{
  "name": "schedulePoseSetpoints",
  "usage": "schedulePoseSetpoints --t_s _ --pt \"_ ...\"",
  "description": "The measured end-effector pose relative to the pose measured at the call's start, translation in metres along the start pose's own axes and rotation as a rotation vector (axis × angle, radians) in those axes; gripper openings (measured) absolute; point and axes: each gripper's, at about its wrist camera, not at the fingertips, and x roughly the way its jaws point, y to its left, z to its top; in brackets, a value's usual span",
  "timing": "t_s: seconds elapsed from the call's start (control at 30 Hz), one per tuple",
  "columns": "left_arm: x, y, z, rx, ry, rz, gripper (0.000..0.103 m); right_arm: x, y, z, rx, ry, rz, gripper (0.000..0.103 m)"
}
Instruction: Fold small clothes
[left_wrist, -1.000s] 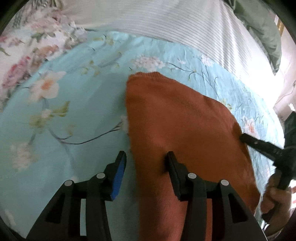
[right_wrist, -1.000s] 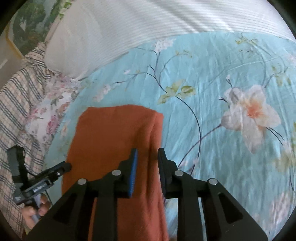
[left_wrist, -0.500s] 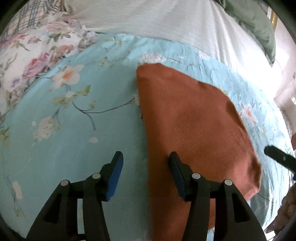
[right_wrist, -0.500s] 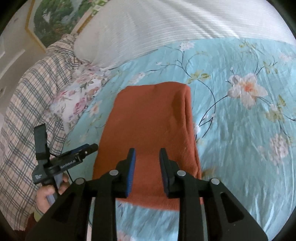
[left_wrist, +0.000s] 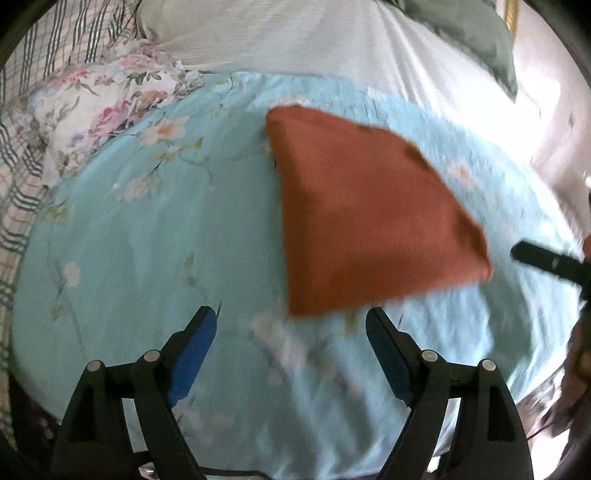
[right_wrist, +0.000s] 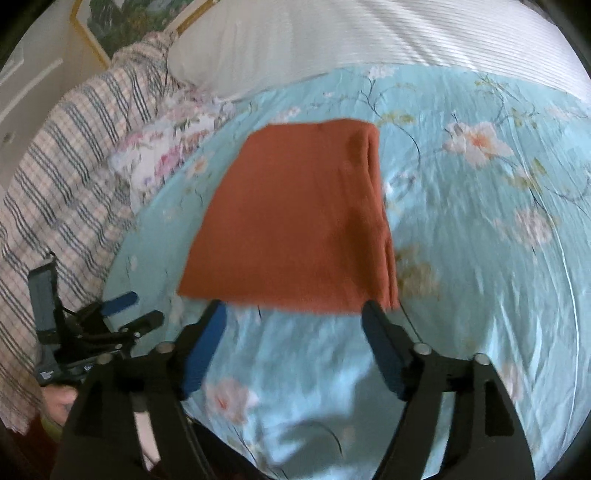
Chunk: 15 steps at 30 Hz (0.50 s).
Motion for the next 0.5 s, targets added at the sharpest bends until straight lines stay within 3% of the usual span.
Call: schedulePoseSetpoints --t_s 0.2,0.33,0.5 --pt "-0.005 -0.006 -0.039 0.059 0.04 0.123 0.083 -0.002 0.001 -0.036 -0.051 0.053 -0.049 0.081" --pt "-0.006 -0.004 -0.05 0.046 0.067 0.096 0.083 -0.005 0.005 -0.05 -0.075 0.083 -0.037 0.085" --pt "-0.011 -0.017 -0.049 0.09 0.059 0.139 0.083 -0.017 0.013 -0.042 -0.119 0.073 -0.033 0.085"
